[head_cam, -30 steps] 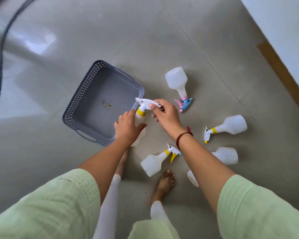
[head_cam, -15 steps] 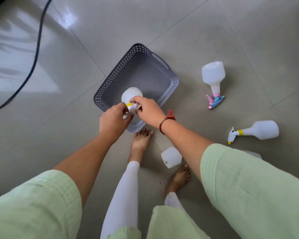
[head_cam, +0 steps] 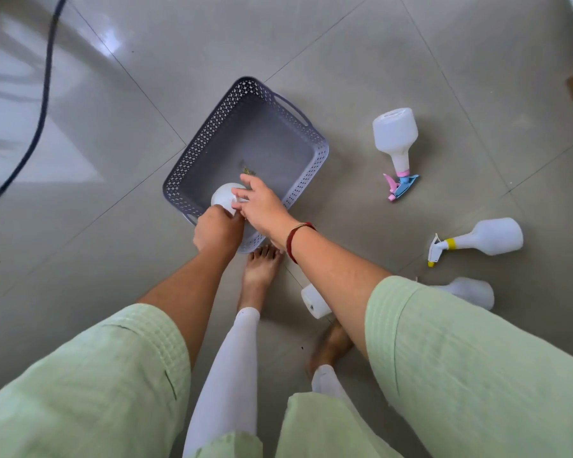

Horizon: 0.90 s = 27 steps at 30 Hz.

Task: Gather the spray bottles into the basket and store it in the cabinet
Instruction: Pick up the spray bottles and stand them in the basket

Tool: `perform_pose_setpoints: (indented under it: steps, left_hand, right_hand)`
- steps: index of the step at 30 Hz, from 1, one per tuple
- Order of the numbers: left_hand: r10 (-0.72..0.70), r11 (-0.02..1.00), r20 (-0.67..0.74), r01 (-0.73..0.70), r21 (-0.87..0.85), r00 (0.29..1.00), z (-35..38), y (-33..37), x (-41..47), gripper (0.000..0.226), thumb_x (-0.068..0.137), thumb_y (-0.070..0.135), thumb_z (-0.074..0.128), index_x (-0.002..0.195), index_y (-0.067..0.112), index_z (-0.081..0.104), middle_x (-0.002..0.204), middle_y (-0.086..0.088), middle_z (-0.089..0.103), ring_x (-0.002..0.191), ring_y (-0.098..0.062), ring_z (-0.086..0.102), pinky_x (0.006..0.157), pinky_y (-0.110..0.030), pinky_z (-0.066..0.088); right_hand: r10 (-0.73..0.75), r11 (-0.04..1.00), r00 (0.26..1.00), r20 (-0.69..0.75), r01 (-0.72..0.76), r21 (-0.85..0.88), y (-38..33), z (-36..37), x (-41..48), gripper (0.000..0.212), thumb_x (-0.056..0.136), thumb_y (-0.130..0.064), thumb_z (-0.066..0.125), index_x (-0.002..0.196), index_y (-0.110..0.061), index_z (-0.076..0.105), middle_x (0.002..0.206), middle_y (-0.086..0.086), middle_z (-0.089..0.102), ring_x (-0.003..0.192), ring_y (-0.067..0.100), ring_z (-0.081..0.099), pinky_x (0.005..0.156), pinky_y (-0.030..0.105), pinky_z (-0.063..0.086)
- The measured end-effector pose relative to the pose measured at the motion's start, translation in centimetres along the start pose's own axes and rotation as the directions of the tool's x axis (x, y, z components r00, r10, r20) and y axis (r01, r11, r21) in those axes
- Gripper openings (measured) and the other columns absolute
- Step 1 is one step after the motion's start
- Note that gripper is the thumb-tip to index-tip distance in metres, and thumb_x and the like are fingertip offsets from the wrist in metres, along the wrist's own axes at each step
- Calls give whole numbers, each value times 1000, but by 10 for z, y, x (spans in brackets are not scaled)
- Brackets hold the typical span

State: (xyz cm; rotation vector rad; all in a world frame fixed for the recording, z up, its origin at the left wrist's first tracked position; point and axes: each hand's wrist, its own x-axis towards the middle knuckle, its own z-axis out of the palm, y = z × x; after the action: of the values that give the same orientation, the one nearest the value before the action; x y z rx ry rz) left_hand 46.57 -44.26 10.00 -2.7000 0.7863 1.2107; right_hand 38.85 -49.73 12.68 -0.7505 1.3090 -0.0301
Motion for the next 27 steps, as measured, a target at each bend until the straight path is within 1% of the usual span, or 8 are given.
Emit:
perform_pose_setpoints:
  steps: [3, 6, 13, 15, 17, 21, 24, 27]
  left_hand:
    - [-5, 990, -39, -1, -140, 999, -1, -1, 4, 45, 85, 37, 54, 122, 14, 45, 110, -15, 65, 103, -36, 61, 86, -42, 49]
    - [80, 919, 76, -44, -391, 994, -2, -2, 11, 39, 82, 12, 53, 121, 18, 49, 89, -10, 66, 70, -25, 63, 71, -36, 56]
    - [239, 922, 219, -150, -357, 946, -10, -11, 29, 27, 77, 3, 58, 95, 21, 65, 70, -4, 65, 70, -23, 59, 72, -36, 51]
    - [257, 942, 230, -191, -275, 939, -12, -12, 31, 27, 76, 2, 59, 93, 20, 68, 65, -1, 63, 66, -22, 58, 73, -35, 51]
    - [295, 950, 216, -263, -166, 931, -13, -12, 32, 17, 79, 6, 61, 87, 19, 70, 67, -4, 66, 68, -25, 63, 75, -33, 52]
    - [325, 933, 203, -278, -228, 924, -16, -8, 32, 5, 86, 13, 64, 86, 15, 68, 75, -4, 65, 68, -22, 67, 76, -33, 53]
    - [292, 918, 208, -213, -334, 933, -15, -3, 34, 12, 90, 9, 56, 92, 18, 66, 84, -6, 67, 69, -18, 66, 67, -32, 52]
    - [279, 908, 238, -175, -381, 930, -11, 1, 33, 19, 92, 6, 50, 91, 18, 65, 87, -9, 67, 67, -17, 65, 65, -31, 53]
  right_hand:
    - [38, 991, 999, 25, -41, 131, -2, 1, 3, 67, 89, 8, 45, 147, -15, 22, 148, 13, 39, 135, 26, 41, 111, 34, 32]
    - [65, 946, 996, 65, -82, 314, -1, 3, 0, 71, 90, 9, 44, 149, -20, 17, 149, 11, 37, 133, 28, 43, 111, 37, 35]
    - [97, 737, 990, 103, -141, 661, 5, 2, -5, 66, 90, 15, 32, 147, -18, 23, 150, 16, 31, 128, 28, 49, 106, 33, 38]
    - [90, 906, 995, -31, -68, 418, 13, 5, -4, 63, 87, 8, 50, 144, -14, 32, 146, 15, 38, 124, 30, 52, 105, 37, 43]
    - [-19, 999, 984, -178, 11, -49, 22, 3, -3, 52, 84, -3, 59, 134, -12, 48, 134, 17, 52, 118, 33, 55, 101, 42, 46]
    - [-221, 685, 968, -117, 69, -725, 38, -11, -1, 27, 89, -18, 50, 113, -20, 61, 112, 14, 60, 104, 35, 58, 81, 36, 46]
    - [-312, 422, 949, -31, 109, -900, 41, -16, 4, 25, 95, -25, 44, 116, -22, 58, 110, 12, 62, 102, 36, 59, 80, 37, 46]
    - [-373, 319, 926, 48, 177, -931, 36, -10, 5, 30, 97, -28, 42, 123, -19, 54, 111, 13, 63, 102, 36, 59, 80, 39, 46]
